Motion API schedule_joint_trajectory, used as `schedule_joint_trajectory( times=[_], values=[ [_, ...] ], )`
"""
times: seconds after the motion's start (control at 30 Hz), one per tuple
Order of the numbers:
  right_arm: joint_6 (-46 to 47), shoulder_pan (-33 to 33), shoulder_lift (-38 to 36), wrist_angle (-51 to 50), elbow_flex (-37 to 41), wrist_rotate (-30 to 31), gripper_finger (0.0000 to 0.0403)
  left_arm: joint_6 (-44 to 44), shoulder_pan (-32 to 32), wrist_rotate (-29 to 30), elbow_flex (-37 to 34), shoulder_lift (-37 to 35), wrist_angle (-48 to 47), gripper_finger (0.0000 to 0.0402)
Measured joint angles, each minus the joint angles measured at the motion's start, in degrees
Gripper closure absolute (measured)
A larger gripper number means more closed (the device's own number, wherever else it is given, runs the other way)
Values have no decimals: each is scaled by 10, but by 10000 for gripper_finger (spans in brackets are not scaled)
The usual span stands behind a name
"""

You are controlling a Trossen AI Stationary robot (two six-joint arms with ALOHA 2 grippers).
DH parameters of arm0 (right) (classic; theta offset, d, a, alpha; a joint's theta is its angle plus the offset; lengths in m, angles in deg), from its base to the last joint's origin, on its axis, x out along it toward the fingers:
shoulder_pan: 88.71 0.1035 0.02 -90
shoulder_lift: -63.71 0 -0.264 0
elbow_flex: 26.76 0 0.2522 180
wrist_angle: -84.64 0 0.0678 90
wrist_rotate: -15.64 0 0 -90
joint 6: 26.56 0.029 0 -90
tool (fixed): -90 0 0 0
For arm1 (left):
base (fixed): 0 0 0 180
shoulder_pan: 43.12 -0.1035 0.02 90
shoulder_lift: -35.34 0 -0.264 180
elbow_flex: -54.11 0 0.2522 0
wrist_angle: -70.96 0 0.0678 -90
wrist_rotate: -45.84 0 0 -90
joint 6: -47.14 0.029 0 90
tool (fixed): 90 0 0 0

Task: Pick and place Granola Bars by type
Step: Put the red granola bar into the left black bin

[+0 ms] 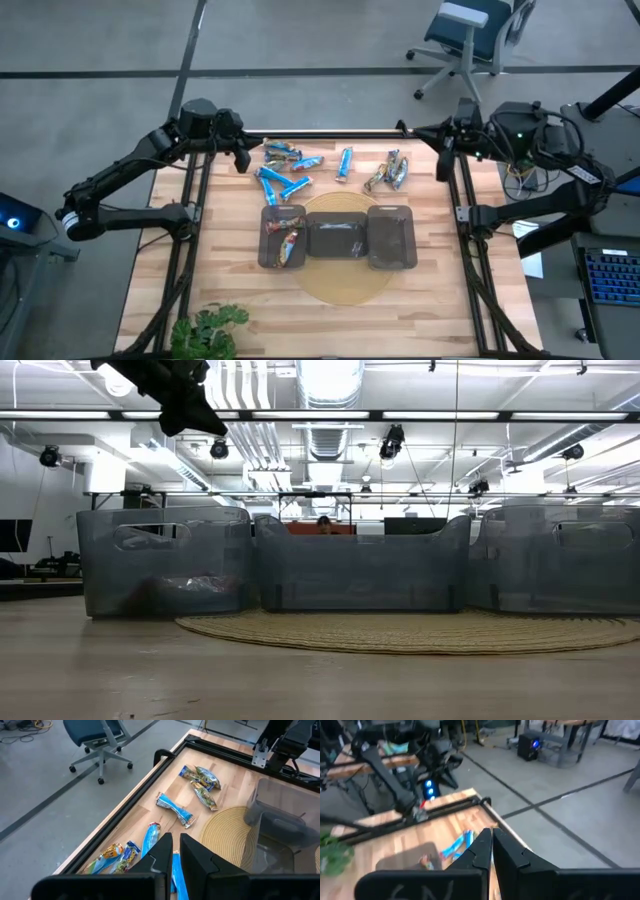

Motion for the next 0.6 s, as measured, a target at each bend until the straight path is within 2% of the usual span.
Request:
schedule_joint_trajectory(
  times=[0.17,0.47,0.6],
  values=[
    [-10,-44,26,39,0,-12,394,-11,0,0,0,0,0,383],
    [1,-158,82,46,0,-169,394,-21,0,0,0,-2,0,383],
    [-3,-178,89,48,0,-200,394,-23,0,0,0,-2,0,383]
  ],
)
